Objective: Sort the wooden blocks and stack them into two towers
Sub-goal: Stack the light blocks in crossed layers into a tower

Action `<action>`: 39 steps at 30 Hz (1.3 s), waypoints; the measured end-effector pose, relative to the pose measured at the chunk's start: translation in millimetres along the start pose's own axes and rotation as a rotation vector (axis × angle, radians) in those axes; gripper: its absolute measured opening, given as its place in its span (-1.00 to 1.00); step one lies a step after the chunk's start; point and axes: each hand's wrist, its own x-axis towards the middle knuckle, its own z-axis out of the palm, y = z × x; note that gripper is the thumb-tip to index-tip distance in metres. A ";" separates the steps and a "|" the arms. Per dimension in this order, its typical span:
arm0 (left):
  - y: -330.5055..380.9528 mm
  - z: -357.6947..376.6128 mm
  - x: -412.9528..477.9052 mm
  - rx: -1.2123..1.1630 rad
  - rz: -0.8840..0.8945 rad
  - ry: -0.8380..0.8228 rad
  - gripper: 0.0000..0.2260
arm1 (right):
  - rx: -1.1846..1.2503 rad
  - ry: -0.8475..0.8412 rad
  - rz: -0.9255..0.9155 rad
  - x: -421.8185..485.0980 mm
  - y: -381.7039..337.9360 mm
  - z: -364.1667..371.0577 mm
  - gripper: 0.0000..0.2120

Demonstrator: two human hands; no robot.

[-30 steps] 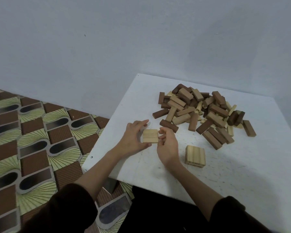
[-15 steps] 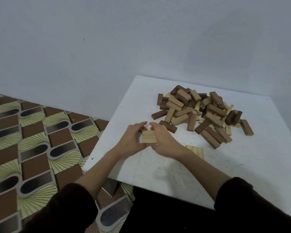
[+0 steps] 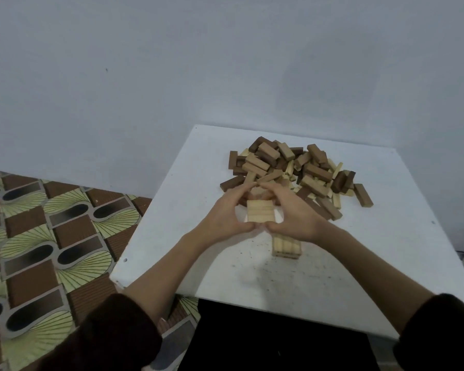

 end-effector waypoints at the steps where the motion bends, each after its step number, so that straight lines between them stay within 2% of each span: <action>1: 5.6 9.1 2.8 -0.023 0.010 -0.029 -0.32 | 0.007 0.013 0.006 -9.0 6.6 -5.4 -0.31; 11: 12.4 57.7 -1.0 -0.022 -0.058 -0.202 -0.28 | -0.013 0.008 0.090 -57.0 39.6 -2.5 -0.30; 20: 9.7 61.0 -6.2 0.005 -0.041 -0.224 -0.24 | -0.004 -0.025 0.089 -63.5 43.4 2.6 -0.22; 39: 14.9 63.8 -8.7 0.009 -0.079 -0.205 -0.23 | -0.069 0.025 0.078 -62.1 46.2 12.2 -0.26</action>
